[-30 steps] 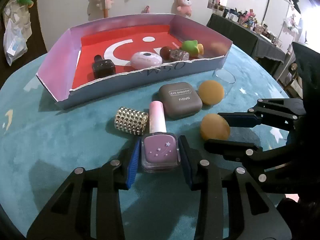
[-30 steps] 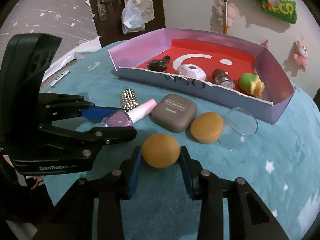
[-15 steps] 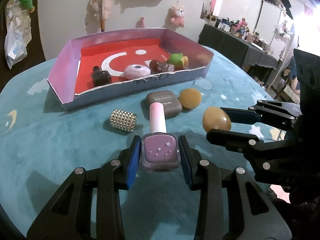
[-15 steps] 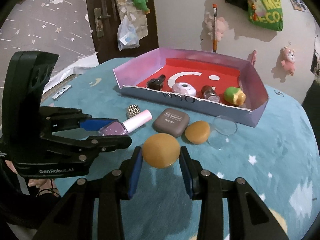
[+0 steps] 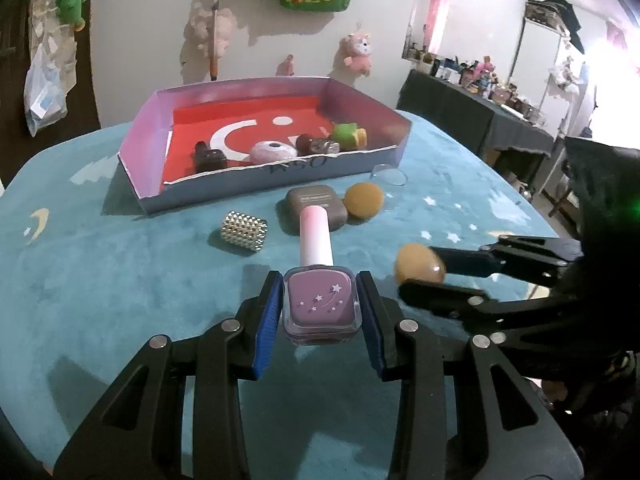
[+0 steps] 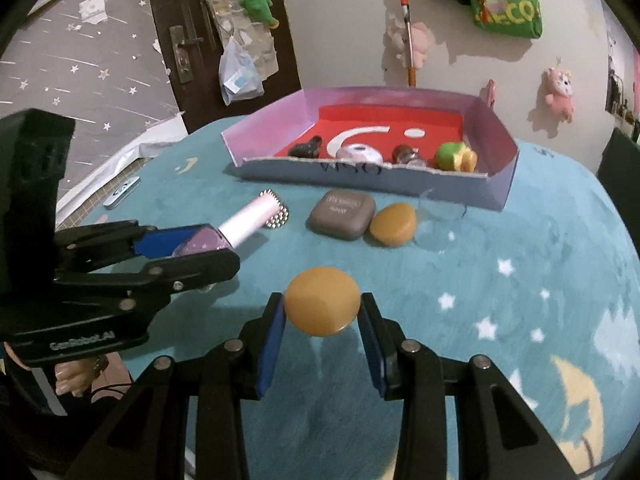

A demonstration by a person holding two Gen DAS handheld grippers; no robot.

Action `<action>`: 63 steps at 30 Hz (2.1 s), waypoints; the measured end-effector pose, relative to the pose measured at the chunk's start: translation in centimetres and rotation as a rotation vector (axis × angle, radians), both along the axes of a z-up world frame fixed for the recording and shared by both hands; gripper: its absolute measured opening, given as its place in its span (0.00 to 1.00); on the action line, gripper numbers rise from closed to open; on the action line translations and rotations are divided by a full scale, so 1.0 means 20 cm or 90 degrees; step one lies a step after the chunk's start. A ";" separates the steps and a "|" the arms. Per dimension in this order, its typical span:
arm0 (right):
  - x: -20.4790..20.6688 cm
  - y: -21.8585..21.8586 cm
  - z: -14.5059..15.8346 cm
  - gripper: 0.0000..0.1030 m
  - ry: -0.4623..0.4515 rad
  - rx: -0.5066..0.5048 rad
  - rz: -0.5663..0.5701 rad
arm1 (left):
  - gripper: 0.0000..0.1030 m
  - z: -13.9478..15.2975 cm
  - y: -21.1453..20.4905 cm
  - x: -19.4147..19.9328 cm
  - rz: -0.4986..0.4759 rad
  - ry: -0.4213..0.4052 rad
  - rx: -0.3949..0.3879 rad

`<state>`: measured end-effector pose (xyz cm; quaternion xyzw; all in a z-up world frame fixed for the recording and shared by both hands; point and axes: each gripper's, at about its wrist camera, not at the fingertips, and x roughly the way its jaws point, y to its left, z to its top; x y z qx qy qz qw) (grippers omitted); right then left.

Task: Organize rigid objects
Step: 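Carry the nail polish with the left tool into the box while the right tool carries the sponge there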

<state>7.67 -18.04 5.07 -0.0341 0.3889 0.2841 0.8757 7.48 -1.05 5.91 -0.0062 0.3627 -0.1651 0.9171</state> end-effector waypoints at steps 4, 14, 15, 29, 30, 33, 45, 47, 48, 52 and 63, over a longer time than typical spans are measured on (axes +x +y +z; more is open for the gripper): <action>-0.01 0.02 -0.01 0.39 -0.013 -0.016 -0.003 | 0.34 0.00 0.00 0.00 -0.007 -0.004 0.001; 0.02 0.02 0.01 0.39 -0.017 -0.014 -0.013 | 0.34 0.02 0.00 0.01 -0.006 -0.009 -0.006; 0.03 0.02 0.03 0.39 -0.019 -0.012 -0.014 | 0.34 0.03 0.01 0.01 -0.005 -0.010 -0.006; 0.25 0.01 0.24 0.39 -0.053 -0.011 -0.010 | 0.34 0.27 0.08 0.24 0.009 -0.050 -0.026; 0.28 0.02 0.26 0.39 -0.058 -0.010 -0.010 | 0.34 0.28 0.08 0.26 0.007 -0.051 -0.027; 0.37 0.02 0.31 0.39 -0.067 -0.008 -0.011 | 0.34 0.32 0.09 0.38 -0.001 -0.050 -0.023; 0.94 0.05 0.30 0.39 -0.040 -0.039 -0.008 | 0.34 0.28 0.05 0.98 -0.060 0.010 0.014; 1.02 0.06 0.26 0.39 -0.024 -0.049 -0.003 | 0.34 0.23 0.05 1.08 -0.075 0.042 0.008; 1.06 0.07 0.24 0.39 -0.013 -0.055 0.003 | 0.34 0.21 0.05 1.12 -0.082 0.053 0.007; 1.19 0.11 0.15 0.39 0.025 -0.089 0.023 | 0.34 0.12 0.05 1.30 -0.101 0.108 0.011; 1.36 0.16 0.02 0.39 0.112 -0.164 0.038 | 0.34 -0.02 -0.03 1.47 -0.114 0.181 0.066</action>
